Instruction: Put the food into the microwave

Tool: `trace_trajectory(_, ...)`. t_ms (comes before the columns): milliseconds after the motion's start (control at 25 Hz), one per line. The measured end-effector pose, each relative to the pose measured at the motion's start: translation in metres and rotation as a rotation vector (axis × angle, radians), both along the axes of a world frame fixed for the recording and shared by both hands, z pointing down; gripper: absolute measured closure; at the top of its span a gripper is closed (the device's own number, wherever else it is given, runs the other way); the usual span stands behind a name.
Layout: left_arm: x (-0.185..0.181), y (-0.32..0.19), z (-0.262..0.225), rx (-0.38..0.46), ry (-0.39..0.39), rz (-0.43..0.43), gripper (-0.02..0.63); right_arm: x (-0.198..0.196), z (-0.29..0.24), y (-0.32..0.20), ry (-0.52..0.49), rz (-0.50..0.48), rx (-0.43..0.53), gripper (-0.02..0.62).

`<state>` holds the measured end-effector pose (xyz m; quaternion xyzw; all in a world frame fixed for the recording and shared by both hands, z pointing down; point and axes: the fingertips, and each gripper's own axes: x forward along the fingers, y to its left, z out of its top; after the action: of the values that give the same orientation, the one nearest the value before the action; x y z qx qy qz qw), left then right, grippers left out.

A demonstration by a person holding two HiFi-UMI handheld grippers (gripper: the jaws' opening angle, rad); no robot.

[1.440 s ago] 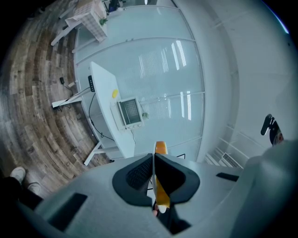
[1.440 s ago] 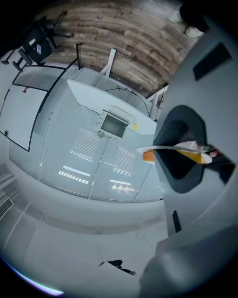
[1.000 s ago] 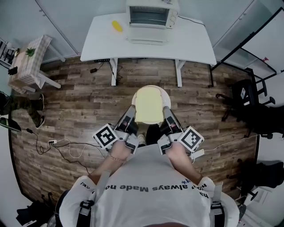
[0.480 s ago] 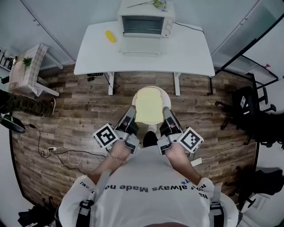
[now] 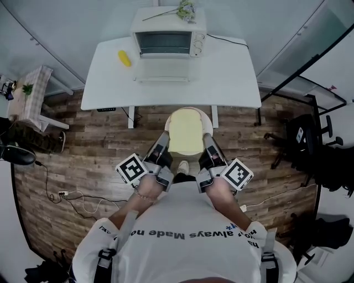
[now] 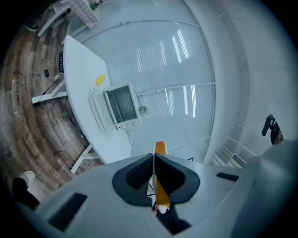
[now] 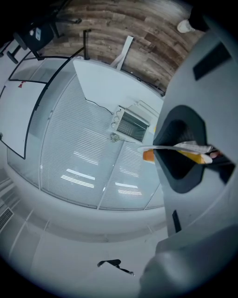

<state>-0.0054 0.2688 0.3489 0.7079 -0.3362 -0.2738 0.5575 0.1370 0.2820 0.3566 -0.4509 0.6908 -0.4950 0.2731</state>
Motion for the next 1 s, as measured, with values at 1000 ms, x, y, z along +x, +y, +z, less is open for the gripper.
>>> trace_trajectory(1000,0.004,-0.152,0.016,-0.015,-0.033,-0.04,0.589,0.006,0.017,-0.155,-0.008,-0.032,-0.033,0.571)
